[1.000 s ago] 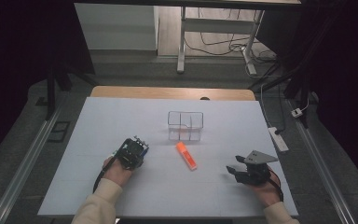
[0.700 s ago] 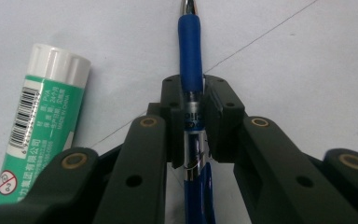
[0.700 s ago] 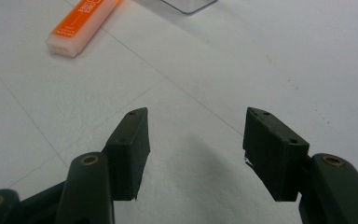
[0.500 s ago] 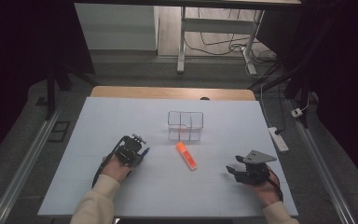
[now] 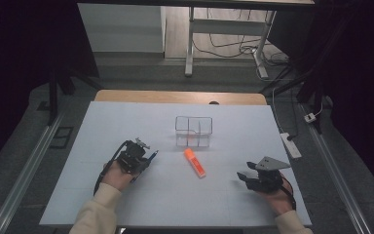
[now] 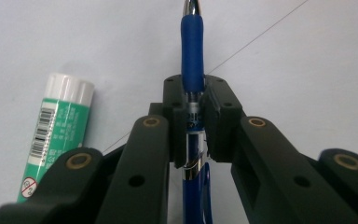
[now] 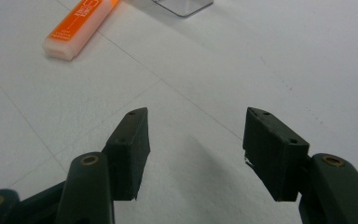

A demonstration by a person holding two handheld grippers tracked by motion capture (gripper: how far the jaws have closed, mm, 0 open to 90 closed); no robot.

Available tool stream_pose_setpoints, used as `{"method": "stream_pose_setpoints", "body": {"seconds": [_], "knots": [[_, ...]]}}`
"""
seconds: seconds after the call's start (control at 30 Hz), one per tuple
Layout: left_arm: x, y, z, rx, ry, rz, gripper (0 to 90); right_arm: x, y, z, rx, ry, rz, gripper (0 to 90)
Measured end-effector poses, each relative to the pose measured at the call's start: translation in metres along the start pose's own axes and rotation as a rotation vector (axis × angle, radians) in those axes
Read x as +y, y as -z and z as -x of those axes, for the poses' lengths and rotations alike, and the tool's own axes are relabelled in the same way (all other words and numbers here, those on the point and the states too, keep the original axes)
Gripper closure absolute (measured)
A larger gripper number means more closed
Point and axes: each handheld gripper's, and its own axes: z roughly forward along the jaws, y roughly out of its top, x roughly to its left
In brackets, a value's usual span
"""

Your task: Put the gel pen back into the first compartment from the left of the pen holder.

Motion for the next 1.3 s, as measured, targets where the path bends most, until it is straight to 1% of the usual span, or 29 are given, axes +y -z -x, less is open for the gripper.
{"method": "stream_pose_setpoints", "body": {"seconds": [0.03,0.07,0.1,0.13,0.17,0.23,0.37,0.4,0.47,0.53,0.63,0.7,0.73,0.83,0.9,1.0,1.17,1.23,1.3], "knots": [[-0.001,0.004,-0.002,-0.018,0.005,0.023,79.9,0.000,0.000,0.000,0.000,0.000,0.001,40.6],[-0.002,0.007,-0.004,-0.022,0.009,0.036,79.9,0.000,0.000,0.000,-0.001,0.000,0.001,40.6],[-0.003,0.010,-0.006,-0.037,0.007,0.060,79.9,0.000,0.000,0.000,-0.002,0.001,0.001,40.6],[-0.004,0.015,-0.009,-0.065,0.017,0.088,79.9,0.000,0.000,0.000,-0.003,-0.001,0.003,40.6],[-0.005,0.018,-0.010,-0.076,0.020,0.108,79.9,0.000,0.000,0.000,-0.005,0.001,0.006,40.6],[-0.006,0.024,-0.012,-0.087,0.022,0.143,79.9,0.000,0.000,0.000,-0.004,0.000,0.008,40.6],[-0.007,0.029,-0.013,-0.104,0.017,0.191,79.9,0.001,0.000,0.000,-0.001,0.000,0.016,40.7],[-0.007,0.030,-0.013,-0.102,0.011,0.199,79.9,0.001,0.000,0.000,0.005,-0.005,0.023,40.8],[-0.006,0.029,-0.012,-0.110,0.007,0.215,79.8,0.001,0.000,0.000,0.008,-0.015,0.029,41.0],[-0.005,0.029,-0.012,-0.118,0.001,0.226,79.8,0.001,0.000,0.001,0.005,-0.020,0.031,41.0],[-0.004,0.028,-0.012,-0.139,-0.006,0.239,79.8,0.001,-0.001,0.001,0.017,-0.035,0.047,41.1],[-0.004,0.028,-0.013,-0.164,-0.019,0.255,79.9,0.001,-0.001,0.001,0.016,-0.044,0.055,41.2],[-0.004,0.029,-0.014,-0.176,-0.023,0.271,79.8,0.001,-0.002,0.001,0.028,-0.053,0.067,41.2],[-0.003,0.030,-0.014,-0.200,-0.037,0.300,79.8,0.002,-0.004,0.000,0.034,-0.052,0.066,41.2],[-0.004,0.030,-0.015,-0.205,-0.048,0.318,79.8,0.003,-0.004,-0.001,0.032,-0.053,0.065,41.1],[-0.004,0.030,-0.015,-0.205,-0.057,0.332,79.8,0.003,-0.004,-0.002,0.029,-0.061,0.069,41.1],[-0.004,0.031,-0.014,-0.211,-0.059,0.348,79.8,0.003,-0.003,-0.003,0.025,-0.060,0.067,41.0],[-0.003,0.033,-0.013,-0.213,-0.057,0.364,79.8,0.002,-0.003,-0.004,0.029,-0.061,0.067,40.9],[-0.002,0.035,-0.011,-0.223,-0.055,0.383,79.8,0.001,-0.003,-0.003,0.029,-0.056,0.059,40.8]]}}
